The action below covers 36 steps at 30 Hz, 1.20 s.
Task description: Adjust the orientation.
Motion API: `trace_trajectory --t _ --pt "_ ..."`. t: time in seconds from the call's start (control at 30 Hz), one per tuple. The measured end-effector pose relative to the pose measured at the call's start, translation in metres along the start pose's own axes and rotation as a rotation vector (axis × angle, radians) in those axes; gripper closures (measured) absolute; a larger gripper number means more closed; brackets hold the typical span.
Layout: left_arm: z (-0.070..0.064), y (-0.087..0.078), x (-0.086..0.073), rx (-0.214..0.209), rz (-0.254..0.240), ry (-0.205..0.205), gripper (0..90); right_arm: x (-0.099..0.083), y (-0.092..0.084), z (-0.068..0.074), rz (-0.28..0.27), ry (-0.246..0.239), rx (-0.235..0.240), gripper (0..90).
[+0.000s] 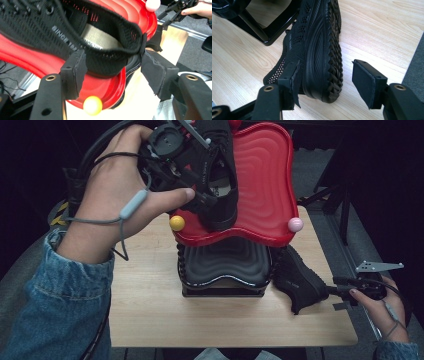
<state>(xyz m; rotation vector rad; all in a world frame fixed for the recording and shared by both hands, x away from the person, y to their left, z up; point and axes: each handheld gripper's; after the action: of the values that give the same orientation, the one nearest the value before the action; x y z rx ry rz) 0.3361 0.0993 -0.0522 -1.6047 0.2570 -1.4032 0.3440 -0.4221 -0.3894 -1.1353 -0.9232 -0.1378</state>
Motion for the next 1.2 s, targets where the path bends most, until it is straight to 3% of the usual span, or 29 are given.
trace_trajectory --t 0.23,0.57,0.7,0.93,1.2 --pt "0.009 -0.006 -0.017 0.039 0.030 -0.037 38.9 -0.001 0.000 0.000 0.003 0.000 -0.003 40.9" --pt "0.022 -0.007 -0.042 0.048 0.080 -0.084 40.2 -0.001 0.000 -0.001 0.004 0.001 -0.006 40.8" --pt "0.029 -0.001 -0.058 0.037 0.105 -0.115 40.2 -0.001 0.001 0.000 0.007 0.001 -0.005 40.8" --pt "0.039 0.010 -0.081 0.019 0.100 -0.164 40.4 -0.001 0.004 0.001 0.015 -0.005 -0.003 40.8" --pt "0.055 0.034 -0.113 0.055 0.148 -0.235 39.9 0.000 0.003 0.000 0.018 -0.005 -0.008 40.7"
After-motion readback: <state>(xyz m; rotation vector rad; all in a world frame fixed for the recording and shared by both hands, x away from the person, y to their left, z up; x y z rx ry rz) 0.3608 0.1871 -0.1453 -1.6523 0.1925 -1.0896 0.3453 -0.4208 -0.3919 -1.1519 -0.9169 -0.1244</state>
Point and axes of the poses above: each handheld gripper's, and its own axes: y roughly forward along the jaws, x roughly out of its top, z roughly to its left, and after that the axes turned 3 degrees about -x, right-handed
